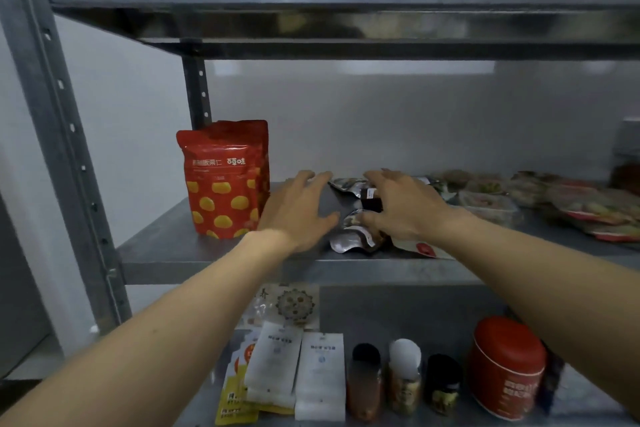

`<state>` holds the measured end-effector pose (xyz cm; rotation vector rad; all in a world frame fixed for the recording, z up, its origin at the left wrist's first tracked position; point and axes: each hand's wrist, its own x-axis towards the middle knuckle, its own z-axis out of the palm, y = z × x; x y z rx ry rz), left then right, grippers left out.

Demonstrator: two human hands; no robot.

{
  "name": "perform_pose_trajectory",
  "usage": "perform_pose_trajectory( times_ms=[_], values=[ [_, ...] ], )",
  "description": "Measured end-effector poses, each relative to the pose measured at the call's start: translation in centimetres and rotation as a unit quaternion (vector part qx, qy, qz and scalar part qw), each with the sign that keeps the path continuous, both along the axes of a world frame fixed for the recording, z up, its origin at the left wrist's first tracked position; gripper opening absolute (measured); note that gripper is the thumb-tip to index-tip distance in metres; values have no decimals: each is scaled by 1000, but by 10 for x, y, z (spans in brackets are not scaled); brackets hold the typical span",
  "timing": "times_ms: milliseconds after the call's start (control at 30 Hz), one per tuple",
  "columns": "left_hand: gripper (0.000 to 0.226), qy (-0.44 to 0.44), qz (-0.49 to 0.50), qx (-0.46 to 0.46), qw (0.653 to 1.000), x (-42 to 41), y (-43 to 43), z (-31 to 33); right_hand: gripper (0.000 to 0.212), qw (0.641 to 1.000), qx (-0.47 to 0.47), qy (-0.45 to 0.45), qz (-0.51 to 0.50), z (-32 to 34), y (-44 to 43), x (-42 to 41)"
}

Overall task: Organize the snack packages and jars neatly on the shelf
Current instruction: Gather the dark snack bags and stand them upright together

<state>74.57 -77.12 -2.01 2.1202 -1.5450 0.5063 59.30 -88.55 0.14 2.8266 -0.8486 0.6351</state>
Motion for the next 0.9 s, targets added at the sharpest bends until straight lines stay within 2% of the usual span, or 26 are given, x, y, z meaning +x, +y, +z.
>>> perform_pose_trajectory(
  times_ms=[100,200,300,433,500,567,700,767,900],
  values=[
    [67,23,-13,-7,1000,16,-26,1,74,1000,-3,8,-20,1,-21,22],
    [66,89,-10,-10,996,31,-49,2,72,1000,3,20,-23,2,-42,41],
    [67,103,-2,10,995,47,-71,2,70,999,14,20,-25,6,-65,59],
    [68,145,7,25,989,68,-103,1,72,997,66,24,-40,10,-101,85],
    [67,197,10,16,980,76,-121,0,70,992,117,2,-46,11,-120,99],
    [65,280,17,-6,960,83,-141,-1,67,985,162,-28,-46,13,-136,113],
    [60,456,23,-43,888,95,-180,-8,52,975,205,-20,-86,15,-168,136],
    [62,514,12,-59,855,98,-195,-8,44,968,230,6,-101,12,-184,145],
    [69,586,-18,-61,808,95,-211,-8,45,962,245,62,-103,8,-196,155]
  ],
)
